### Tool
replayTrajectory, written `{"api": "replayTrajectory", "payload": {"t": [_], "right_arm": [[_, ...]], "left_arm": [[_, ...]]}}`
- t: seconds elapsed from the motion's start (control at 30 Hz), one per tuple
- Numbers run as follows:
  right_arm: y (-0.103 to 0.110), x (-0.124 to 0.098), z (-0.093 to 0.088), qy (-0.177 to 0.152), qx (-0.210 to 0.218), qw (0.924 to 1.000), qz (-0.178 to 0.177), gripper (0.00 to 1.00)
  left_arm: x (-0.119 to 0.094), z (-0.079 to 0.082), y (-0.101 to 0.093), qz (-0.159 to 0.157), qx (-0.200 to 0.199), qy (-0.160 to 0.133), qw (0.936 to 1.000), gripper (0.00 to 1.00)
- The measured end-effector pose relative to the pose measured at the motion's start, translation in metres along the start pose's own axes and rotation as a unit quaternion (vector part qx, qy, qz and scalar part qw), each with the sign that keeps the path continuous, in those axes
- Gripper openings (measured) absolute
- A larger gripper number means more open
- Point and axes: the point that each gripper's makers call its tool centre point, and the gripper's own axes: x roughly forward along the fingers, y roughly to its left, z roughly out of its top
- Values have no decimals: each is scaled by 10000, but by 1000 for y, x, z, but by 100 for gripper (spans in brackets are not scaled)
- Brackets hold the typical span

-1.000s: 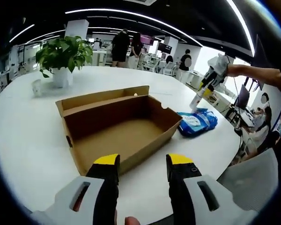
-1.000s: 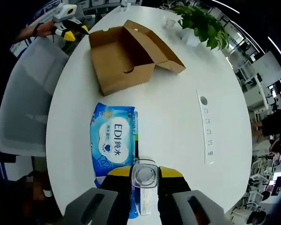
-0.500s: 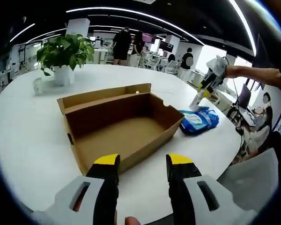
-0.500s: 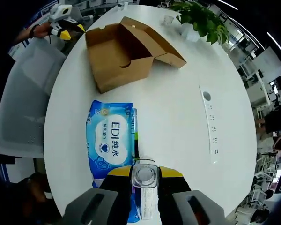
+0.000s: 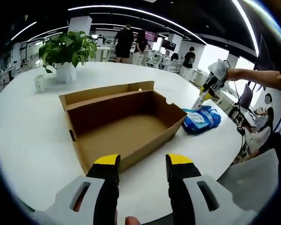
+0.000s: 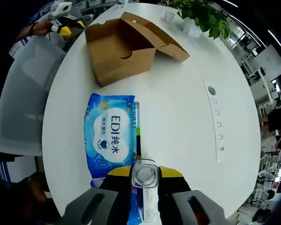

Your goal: Operate the shoe box by opening the lid, removing the specified soft item, and placing it in the target area until the item is outside and the box remains undamaged.

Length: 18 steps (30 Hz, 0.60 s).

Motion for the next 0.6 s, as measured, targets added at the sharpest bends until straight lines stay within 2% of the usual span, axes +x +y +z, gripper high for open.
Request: {"api": "replayTrajectory", "payload": {"t": [0.6], "right_arm": [[-6, 6, -8, 24, 54, 10000, 33, 16]], "left_arm": [[1, -4, 1, 56, 3, 100, 9999, 38]]}}
